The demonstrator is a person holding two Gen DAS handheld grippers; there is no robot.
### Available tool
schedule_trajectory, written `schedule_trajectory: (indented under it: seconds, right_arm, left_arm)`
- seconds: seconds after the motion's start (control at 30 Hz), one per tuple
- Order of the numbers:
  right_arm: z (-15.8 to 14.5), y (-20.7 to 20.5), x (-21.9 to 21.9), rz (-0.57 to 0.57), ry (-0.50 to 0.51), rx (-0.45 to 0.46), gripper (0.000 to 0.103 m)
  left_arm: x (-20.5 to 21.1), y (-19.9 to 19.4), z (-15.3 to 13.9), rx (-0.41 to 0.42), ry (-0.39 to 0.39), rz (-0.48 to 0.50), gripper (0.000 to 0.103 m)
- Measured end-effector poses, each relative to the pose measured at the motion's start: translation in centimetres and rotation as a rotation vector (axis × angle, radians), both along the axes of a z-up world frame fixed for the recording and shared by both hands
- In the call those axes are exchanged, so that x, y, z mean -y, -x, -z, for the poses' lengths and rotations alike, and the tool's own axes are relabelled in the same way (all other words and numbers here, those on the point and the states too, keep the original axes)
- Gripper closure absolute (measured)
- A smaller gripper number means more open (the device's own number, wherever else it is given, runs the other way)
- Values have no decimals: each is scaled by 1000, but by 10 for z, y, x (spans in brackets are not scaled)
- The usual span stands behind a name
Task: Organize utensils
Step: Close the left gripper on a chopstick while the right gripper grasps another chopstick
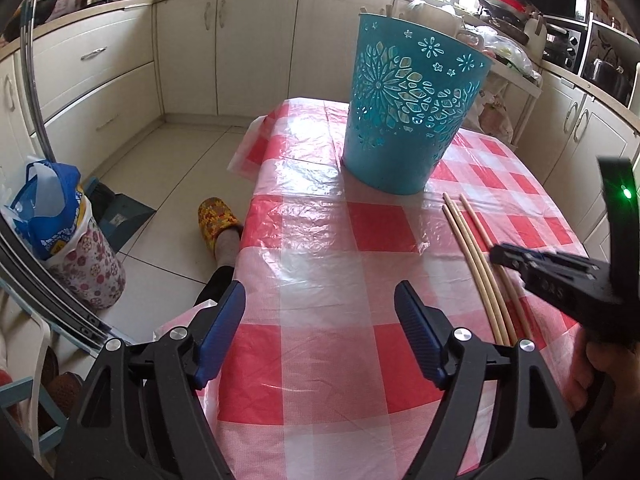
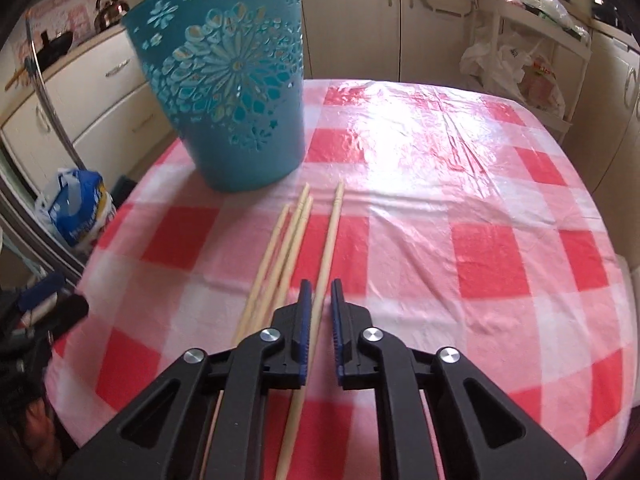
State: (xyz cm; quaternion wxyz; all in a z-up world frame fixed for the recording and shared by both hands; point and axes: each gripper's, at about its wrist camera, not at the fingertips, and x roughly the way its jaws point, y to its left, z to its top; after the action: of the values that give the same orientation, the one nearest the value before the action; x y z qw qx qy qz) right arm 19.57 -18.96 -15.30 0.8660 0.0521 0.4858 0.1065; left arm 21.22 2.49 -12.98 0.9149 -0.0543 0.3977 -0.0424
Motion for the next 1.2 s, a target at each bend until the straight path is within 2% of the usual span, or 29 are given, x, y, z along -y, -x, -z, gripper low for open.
schedule_trajectory:
  seconds: [0.2,0.4,0.57,0.67,0.83,1.1,1.2]
  right_arm:
    - [-5,41,16,25,-19,-18,95]
    - [-7,13,12,35,-20,14,92]
    - [0,-7,14,26,4,15,92]
    - [1,-5,24,45,-9,12,96]
    - [3,-2,42,79,-75,-1,96]
    - [5,-5,51,86,-129,-9,96]
    - [6,-4,51,86,-136,-10,96]
  left_arm:
    - [9,-7,-6,-6,24,27,29]
    - [53,-37,-11,-21,-35,105,27]
    - [76,-66,1,-73,-35,123,27]
    - [84,-80,9,-110,-26,126,27]
    - [98,-92,16,-128,-41,147,27]
    - [123,-101,23,-140,-161,147,28]
    - [126,-102,23,-131,-171,149,33]
